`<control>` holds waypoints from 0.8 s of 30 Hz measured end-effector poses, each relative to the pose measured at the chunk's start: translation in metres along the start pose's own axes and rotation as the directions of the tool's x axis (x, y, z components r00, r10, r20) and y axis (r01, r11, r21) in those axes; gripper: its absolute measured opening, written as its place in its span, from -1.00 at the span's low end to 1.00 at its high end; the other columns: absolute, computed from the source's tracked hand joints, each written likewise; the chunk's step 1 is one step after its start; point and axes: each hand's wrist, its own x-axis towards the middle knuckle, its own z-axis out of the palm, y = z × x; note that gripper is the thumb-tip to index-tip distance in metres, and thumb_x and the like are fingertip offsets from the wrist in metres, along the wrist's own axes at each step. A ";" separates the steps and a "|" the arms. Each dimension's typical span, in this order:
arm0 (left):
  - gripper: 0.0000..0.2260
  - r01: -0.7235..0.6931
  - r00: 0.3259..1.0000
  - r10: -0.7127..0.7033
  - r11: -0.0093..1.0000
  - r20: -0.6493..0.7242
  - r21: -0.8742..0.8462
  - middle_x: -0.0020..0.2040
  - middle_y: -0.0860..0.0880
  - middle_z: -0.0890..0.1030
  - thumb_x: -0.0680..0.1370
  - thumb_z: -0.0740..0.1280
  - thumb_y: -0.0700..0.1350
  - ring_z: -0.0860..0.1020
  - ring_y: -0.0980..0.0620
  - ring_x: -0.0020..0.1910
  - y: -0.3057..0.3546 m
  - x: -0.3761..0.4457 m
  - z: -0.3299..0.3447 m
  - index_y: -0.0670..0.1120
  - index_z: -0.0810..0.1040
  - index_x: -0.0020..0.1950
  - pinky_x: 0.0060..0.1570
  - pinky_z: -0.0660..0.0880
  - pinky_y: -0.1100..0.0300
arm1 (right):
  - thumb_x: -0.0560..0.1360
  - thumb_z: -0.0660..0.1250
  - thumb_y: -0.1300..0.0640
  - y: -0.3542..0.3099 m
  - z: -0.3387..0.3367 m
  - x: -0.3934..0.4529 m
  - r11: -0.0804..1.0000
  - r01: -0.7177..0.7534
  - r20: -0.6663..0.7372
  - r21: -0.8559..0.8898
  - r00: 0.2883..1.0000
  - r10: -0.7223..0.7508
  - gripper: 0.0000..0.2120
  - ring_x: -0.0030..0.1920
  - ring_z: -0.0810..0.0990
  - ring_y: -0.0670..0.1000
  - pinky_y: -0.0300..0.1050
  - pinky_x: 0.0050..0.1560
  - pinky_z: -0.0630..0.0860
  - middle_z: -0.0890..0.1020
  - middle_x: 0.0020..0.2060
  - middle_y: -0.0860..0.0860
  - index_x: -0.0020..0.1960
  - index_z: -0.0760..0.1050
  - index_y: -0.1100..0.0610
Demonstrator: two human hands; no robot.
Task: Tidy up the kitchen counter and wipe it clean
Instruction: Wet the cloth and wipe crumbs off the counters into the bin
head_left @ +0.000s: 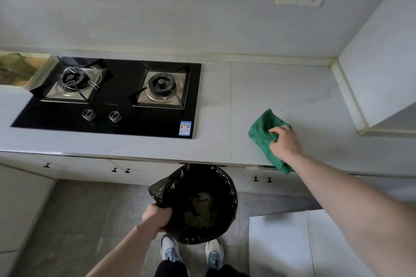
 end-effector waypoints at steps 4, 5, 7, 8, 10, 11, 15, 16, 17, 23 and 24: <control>-0.85 -0.013 1.000 0.013 1.000 -0.004 -0.003 -0.12 -0.19 0.71 0.43 0.37 -0.21 0.72 -0.15 -0.18 0.001 -0.002 0.007 -0.20 0.64 -0.03 -0.24 0.71 0.00 | 0.49 0.30 0.27 0.029 0.015 -0.003 0.973 -0.202 0.098 -0.113 0.972 0.213 -0.49 0.35 0.43 0.28 0.09 0.36 0.44 0.43 0.41 0.10 0.43 0.47 0.03; -0.84 -0.011 1.000 0.011 1.000 -0.004 -0.003 -0.12 -0.20 0.71 0.42 0.37 -0.22 0.72 -0.15 -0.19 0.000 -0.001 0.008 -0.20 0.64 -0.03 -0.25 0.71 -0.01 | 0.51 0.31 0.23 0.029 0.023 -0.010 0.967 -0.215 0.125 -0.139 0.965 0.232 -0.47 0.34 0.43 0.29 0.10 0.35 0.45 0.42 0.43 0.10 0.46 0.42 0.03; -0.83 -0.001 1.000 0.001 1.000 0.003 -0.008 -0.12 -0.21 0.71 0.42 0.37 -0.22 0.72 -0.15 -0.20 0.000 -0.001 0.010 -0.21 0.64 -0.02 -0.27 0.71 0.00 | 0.52 0.34 0.14 0.020 0.039 -0.026 0.960 -0.198 0.131 -0.200 0.965 0.227 -0.44 0.33 0.41 0.30 0.10 0.26 0.47 0.38 0.43 0.07 0.50 0.34 0.03; -0.82 0.005 1.000 -0.005 1.000 0.008 -0.011 -0.12 -0.21 0.71 0.42 0.36 -0.22 0.72 -0.15 -0.20 -0.001 -0.002 0.010 -0.21 0.64 -0.01 -0.28 0.70 0.02 | 0.52 0.36 0.11 0.014 0.046 -0.035 0.959 -0.179 0.113 -0.219 0.972 0.208 -0.44 0.31 0.41 0.29 0.10 0.20 0.50 0.37 0.42 0.05 0.49 0.33 0.03; -0.81 0.014 1.000 -0.014 1.000 0.010 -0.014 -0.11 -0.21 0.71 0.42 0.35 -0.23 0.72 -0.16 -0.19 0.001 -0.003 0.011 -0.22 0.63 0.00 -0.29 0.70 0.04 | 0.51 0.37 0.11 -0.001 0.055 -0.049 0.969 -0.141 0.082 -0.203 0.984 0.160 -0.47 0.27 0.43 0.26 0.06 0.11 0.54 0.40 0.38 0.04 0.46 0.36 0.03; -0.82 0.016 1.000 -0.015 1.000 0.008 -0.019 -0.11 -0.22 0.71 0.43 0.34 -0.24 0.72 -0.16 -0.19 0.002 -0.003 0.011 -0.22 0.62 0.00 -0.29 0.70 0.03 | 0.50 0.37 0.14 -0.008 0.059 -0.055 0.976 -0.108 0.079 -0.189 0.989 0.125 -0.50 0.24 0.44 0.25 0.05 0.09 0.55 0.43 0.34 0.03 0.43 0.39 0.03; -0.84 0.006 1.000 -0.006 1.000 0.000 -0.025 -0.11 -0.21 0.70 0.44 0.33 -0.26 0.72 -0.16 -0.21 0.008 -0.006 0.014 -0.20 0.62 -0.01 -0.32 0.69 0.04 | 0.47 0.39 0.21 -0.041 0.073 -0.080 0.983 0.143 0.153 -0.114 0.980 -0.125 -0.55 0.20 0.49 0.19 0.00 0.18 0.51 0.52 0.24 -0.01 0.35 0.50 0.04; -0.84 0.008 1.000 -0.008 1.000 -0.003 -0.023 -0.11 -0.21 0.70 0.43 0.34 -0.26 0.72 -0.17 -0.22 0.008 -0.006 0.015 -0.20 0.62 -0.01 -0.33 0.68 0.04 | 0.46 0.38 0.22 -0.052 0.075 -0.085 0.978 0.196 0.216 -0.070 0.960 -0.177 -0.54 0.24 0.51 0.17 -0.03 0.24 0.48 0.54 0.25 -0.02 0.35 0.52 0.03; -0.83 0.010 1.000 -0.010 1.000 -0.005 -0.021 -0.11 -0.22 0.70 0.43 0.34 -0.26 0.72 -0.17 -0.22 0.008 -0.007 0.015 -0.20 0.62 -0.01 -0.34 0.68 0.04 | 0.46 0.38 0.22 -0.062 0.076 -0.090 0.973 0.232 0.295 -0.017 0.930 -0.217 -0.53 0.28 0.52 0.14 -0.09 0.27 0.45 0.56 0.28 -0.03 0.35 0.53 0.01; -0.86 0.010 1.000 -0.010 1.000 -0.008 -0.022 -0.12 -0.23 0.69 0.47 0.35 -0.27 0.71 -0.17 -0.22 0.009 -0.011 0.016 -0.23 0.63 -0.01 -0.40 0.64 0.09 | 0.44 0.39 0.23 -0.108 0.068 -0.100 0.898 0.339 0.465 0.279 0.771 -0.435 -0.55 0.26 0.55 -0.02 -0.16 0.30 0.44 0.61 0.29 -0.06 0.31 0.58 -0.03; -0.87 0.008 1.000 -0.008 1.000 -0.005 -0.027 -0.12 -0.23 0.70 0.47 0.35 -0.27 0.71 -0.17 -0.22 0.010 -0.013 0.016 -0.23 0.62 -0.01 -0.40 0.63 0.10 | 0.44 0.40 0.22 -0.109 0.060 -0.095 0.892 0.333 0.405 0.306 0.802 -0.439 -0.57 0.22 0.57 -0.03 -0.17 0.28 0.46 0.63 0.25 -0.05 0.29 0.59 -0.01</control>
